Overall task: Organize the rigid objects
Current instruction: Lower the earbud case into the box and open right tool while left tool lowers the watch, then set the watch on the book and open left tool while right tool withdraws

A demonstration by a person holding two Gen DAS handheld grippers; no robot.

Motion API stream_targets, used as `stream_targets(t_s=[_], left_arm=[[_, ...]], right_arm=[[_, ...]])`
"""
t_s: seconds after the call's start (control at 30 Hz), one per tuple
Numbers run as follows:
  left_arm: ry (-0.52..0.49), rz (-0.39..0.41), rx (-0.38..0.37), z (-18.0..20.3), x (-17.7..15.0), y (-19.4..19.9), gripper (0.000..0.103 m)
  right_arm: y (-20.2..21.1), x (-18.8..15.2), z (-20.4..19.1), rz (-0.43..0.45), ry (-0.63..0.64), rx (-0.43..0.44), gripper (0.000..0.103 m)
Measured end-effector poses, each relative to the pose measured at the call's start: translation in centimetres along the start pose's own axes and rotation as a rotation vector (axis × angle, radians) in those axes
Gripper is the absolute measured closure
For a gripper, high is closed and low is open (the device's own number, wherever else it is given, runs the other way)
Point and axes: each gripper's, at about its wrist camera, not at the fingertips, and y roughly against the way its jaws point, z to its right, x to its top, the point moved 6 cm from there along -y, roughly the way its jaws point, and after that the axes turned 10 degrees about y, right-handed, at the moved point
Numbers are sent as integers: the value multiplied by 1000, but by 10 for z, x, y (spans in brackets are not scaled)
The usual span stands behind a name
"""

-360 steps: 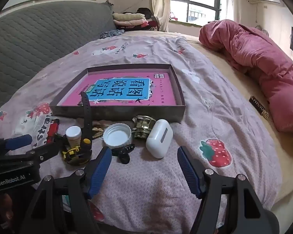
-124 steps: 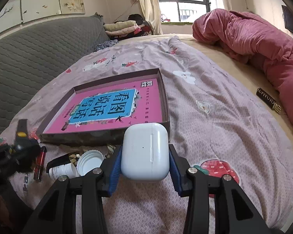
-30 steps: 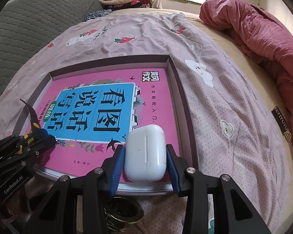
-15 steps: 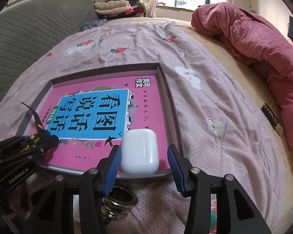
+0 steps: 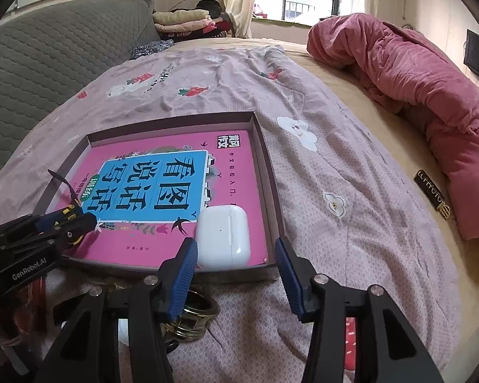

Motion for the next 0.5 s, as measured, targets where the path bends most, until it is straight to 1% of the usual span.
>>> stream_targets(t_s=[0.17, 0.3, 0.5], left_arm=[[20, 1, -15, -2, 1, 2, 62], [20, 5, -26, 0, 0, 5, 57], [53, 23, -64, -1, 2, 17, 54]], right_arm=[[1, 0, -1, 2, -3, 0, 52], [3, -1, -1, 2, -1, -2, 52], [5, -2, 0, 6, -3, -1, 52]])
